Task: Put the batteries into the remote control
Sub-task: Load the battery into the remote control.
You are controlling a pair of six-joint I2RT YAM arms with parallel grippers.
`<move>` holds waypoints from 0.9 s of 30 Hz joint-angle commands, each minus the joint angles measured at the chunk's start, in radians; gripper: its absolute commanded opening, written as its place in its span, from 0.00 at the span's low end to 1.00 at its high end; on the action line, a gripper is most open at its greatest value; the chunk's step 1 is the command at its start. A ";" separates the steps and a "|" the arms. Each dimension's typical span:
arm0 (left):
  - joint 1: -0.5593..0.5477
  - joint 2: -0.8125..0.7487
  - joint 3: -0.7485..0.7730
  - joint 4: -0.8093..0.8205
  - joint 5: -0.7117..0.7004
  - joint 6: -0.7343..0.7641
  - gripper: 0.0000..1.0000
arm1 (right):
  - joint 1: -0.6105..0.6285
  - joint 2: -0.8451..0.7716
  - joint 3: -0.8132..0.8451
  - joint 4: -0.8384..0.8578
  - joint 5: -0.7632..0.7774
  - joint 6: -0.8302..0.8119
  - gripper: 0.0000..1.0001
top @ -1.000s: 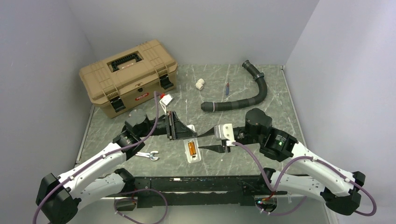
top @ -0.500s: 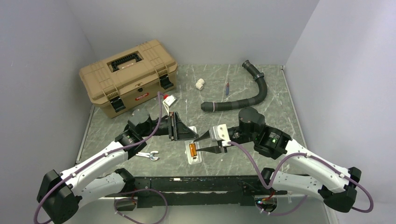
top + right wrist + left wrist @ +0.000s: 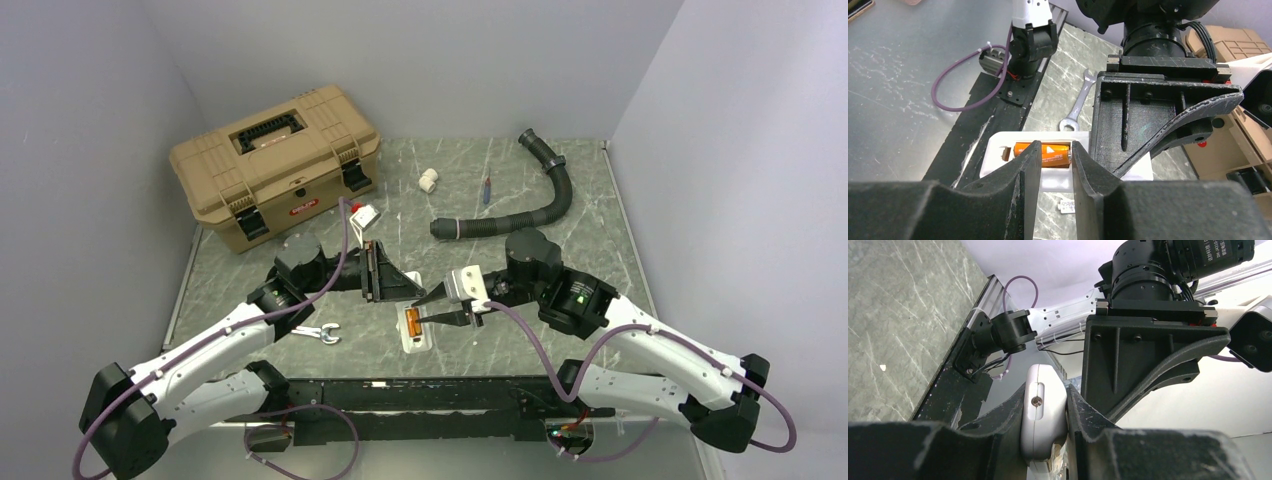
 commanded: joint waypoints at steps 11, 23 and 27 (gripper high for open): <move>-0.006 0.003 0.045 0.055 0.026 0.015 0.00 | -0.003 0.008 0.029 0.059 -0.031 -0.011 0.29; -0.007 0.008 0.040 0.068 0.027 0.006 0.00 | -0.003 0.014 0.023 0.036 -0.006 -0.012 0.27; -0.006 0.005 0.039 0.063 0.024 0.007 0.00 | -0.003 0.013 0.023 0.029 0.001 -0.012 0.27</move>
